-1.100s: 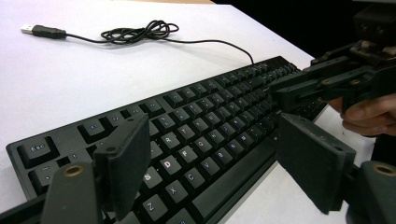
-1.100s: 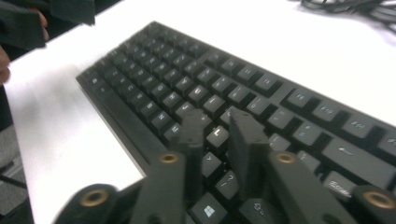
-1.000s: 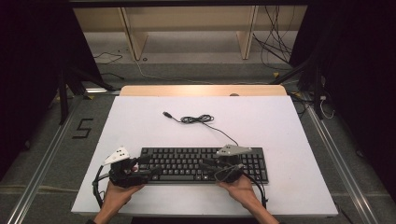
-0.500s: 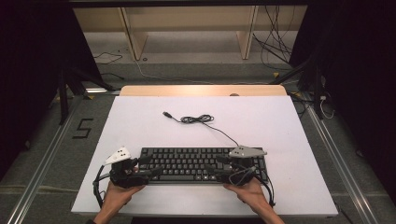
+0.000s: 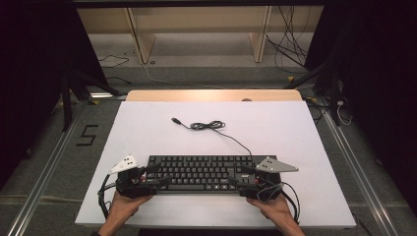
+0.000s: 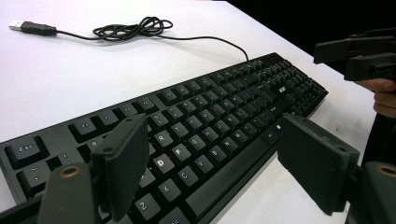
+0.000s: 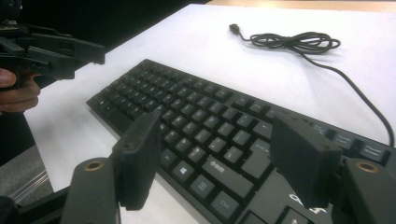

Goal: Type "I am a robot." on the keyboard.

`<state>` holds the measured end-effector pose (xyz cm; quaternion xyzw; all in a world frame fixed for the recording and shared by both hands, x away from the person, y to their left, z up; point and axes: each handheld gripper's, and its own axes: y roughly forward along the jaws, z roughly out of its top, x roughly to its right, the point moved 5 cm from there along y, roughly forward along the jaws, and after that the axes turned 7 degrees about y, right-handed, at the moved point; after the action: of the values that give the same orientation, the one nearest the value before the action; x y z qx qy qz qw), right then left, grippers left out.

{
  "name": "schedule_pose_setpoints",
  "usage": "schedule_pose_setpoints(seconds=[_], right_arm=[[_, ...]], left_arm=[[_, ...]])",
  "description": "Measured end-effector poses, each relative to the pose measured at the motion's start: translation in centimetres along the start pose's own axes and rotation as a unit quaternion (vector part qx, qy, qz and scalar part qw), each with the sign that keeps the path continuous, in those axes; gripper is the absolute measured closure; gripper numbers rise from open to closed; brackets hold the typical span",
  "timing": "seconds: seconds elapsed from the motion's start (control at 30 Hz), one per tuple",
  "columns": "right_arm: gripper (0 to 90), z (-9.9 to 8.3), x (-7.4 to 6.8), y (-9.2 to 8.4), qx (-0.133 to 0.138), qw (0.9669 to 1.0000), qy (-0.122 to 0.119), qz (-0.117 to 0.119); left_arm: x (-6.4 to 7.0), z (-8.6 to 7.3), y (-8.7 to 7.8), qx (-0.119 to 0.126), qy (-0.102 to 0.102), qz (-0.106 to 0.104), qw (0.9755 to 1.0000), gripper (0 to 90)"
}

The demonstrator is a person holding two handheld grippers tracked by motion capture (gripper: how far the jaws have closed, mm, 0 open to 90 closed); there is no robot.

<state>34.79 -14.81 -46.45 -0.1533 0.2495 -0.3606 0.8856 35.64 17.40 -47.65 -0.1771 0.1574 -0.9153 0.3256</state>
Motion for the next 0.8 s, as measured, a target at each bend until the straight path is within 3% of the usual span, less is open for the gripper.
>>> schedule_pose_setpoints(seconds=[0.8], right_arm=[[28.3,-1.2,1.5,-2.8,0.02,0.9992,0.006,-0.036]], left_arm=[[0.1,-0.1,0.1,-0.005,0.002,-0.002,1.0,23.8]])
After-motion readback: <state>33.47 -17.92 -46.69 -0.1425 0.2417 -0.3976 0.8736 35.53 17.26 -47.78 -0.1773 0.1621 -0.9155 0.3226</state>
